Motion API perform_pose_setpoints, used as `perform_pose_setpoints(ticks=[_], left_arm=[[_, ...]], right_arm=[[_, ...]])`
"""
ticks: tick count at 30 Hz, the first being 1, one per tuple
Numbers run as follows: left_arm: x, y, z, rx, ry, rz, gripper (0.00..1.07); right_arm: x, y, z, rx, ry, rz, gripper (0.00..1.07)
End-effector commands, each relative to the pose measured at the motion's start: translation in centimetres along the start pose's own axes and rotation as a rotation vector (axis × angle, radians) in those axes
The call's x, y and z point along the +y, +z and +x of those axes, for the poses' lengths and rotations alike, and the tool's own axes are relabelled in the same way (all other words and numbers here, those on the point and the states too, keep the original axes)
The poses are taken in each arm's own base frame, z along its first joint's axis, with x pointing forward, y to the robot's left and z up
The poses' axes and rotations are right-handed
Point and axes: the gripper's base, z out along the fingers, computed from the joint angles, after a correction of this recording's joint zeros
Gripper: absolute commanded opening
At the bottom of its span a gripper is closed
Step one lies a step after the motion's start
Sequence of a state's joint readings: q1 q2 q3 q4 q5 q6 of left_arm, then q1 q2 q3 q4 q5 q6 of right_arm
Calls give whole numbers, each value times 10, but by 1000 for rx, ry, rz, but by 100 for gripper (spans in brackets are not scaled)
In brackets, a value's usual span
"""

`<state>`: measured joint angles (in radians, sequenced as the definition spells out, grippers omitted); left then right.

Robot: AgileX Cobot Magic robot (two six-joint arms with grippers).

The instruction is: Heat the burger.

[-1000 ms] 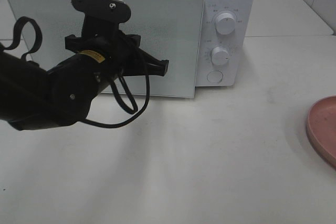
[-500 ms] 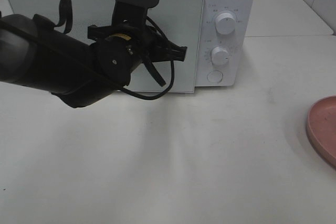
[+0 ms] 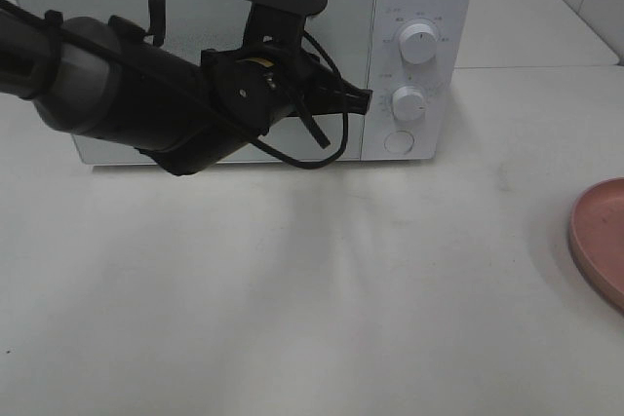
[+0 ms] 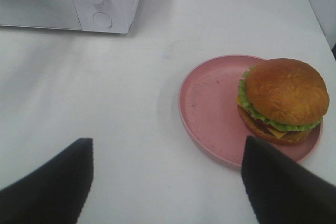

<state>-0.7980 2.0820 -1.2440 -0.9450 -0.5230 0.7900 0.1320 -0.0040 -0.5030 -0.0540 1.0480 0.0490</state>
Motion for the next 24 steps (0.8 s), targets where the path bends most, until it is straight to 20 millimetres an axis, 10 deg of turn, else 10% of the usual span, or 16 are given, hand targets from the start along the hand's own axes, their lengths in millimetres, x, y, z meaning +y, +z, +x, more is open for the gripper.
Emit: perform_pose_setpoints(ticks=[1,16,24], left_arm=[[25,9,-14,-81,-41,-122,0],[-31,-51,-7,115,6,216,0],[-27,-67,-1,400,-37,527,11]], right_arm=[[0,-4,1,-36,-1,2,75],[0,-4,1,-36,-1,2,75],[0,-4,1,-36,-1,2,75]])
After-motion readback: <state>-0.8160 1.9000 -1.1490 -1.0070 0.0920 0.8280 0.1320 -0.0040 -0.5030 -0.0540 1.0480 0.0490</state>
